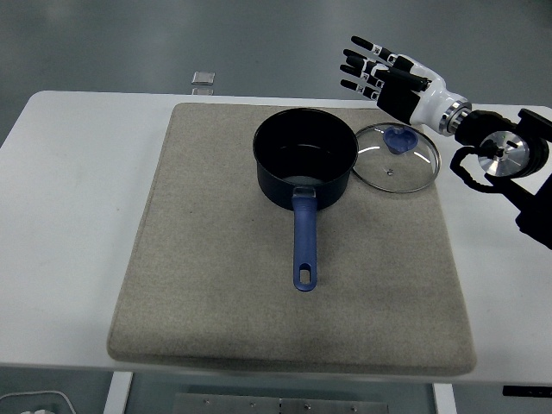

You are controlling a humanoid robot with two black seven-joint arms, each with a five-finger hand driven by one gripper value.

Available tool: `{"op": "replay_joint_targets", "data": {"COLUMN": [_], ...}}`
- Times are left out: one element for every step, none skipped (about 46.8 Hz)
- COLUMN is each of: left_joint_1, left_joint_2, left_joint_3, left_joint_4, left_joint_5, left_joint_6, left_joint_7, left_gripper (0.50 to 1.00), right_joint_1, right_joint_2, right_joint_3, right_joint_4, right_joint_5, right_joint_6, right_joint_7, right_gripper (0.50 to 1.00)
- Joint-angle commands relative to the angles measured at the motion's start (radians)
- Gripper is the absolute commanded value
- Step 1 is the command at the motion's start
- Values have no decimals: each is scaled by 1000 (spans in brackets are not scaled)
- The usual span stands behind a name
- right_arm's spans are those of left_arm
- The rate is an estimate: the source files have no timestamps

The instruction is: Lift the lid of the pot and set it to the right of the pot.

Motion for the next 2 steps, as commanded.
{"op": "replay_joint_targets", "data": {"left_joint_1": [0, 0], "left_joint_2": [0, 0], "left_joint_3": [0, 0], "left_joint_4": [-2, -2], "left_joint_5": [1, 1], "left_joint_6": [0, 0], "left_joint_7": [0, 0], "left_gripper": [1000, 1000], "right_joint_1": [0, 0], "right_joint_2": [0, 0], "right_joint_3": [-1, -1], "right_joint_4": [1, 1], "right_joint_5": [-7, -7], "right_joint_6": [-4, -4], "right_joint_7": [24, 24], "right_gripper": [924, 924]}}
